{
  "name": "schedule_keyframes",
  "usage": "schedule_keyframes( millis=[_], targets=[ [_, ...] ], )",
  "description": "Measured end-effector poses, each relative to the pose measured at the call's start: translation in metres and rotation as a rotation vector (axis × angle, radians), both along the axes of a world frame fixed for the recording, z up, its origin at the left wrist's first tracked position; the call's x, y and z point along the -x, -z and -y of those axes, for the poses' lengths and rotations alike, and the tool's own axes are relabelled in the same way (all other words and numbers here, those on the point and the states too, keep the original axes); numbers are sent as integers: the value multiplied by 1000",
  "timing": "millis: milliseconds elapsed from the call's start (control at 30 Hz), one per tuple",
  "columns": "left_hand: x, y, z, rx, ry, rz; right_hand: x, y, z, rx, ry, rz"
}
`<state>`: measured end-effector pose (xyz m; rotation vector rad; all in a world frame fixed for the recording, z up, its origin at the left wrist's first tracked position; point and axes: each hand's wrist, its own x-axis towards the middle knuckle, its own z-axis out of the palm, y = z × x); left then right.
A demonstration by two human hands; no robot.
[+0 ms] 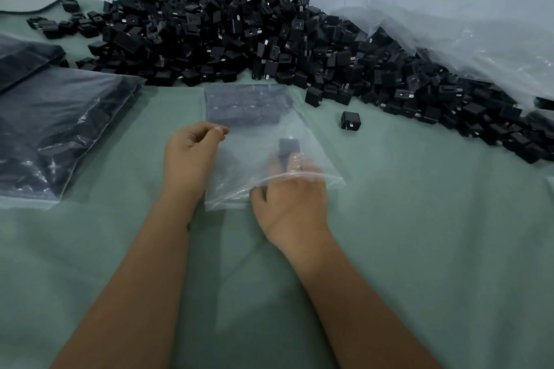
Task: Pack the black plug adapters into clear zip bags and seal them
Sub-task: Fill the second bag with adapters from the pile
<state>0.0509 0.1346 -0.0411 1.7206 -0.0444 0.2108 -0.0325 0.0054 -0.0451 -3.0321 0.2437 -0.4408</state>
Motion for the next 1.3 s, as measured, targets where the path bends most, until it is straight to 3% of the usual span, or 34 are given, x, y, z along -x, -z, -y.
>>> schedule_keyframes(
  millis=[233, 400, 533, 800, 1000, 1200, 1300],
  targets=[
    [-5, 6, -7, -527, -217, 0, -24, -8, 0, -77, 52, -146],
    [-3, 4, -5, -490, -161, -27, -47, -10, -1, -75, 113, -224],
    [-3, 1, -5, -460, -139, -39, -55, -8, -7, -244, 199, -135],
    [-4, 3, -5, -515, -142, -35, -84, -3, -2, -138, 202, -134],
    [-6, 3, -5, -512, -138, -53, -86, 2, 9, 19, 71, -79],
    [-4, 1, -5, -538, -138, -45, -73, 0, 12, -63, 29, -80],
    [-5, 2, -4, -560, -143, -31, -55, -7, 12, -42, -127, -95]
  ],
)
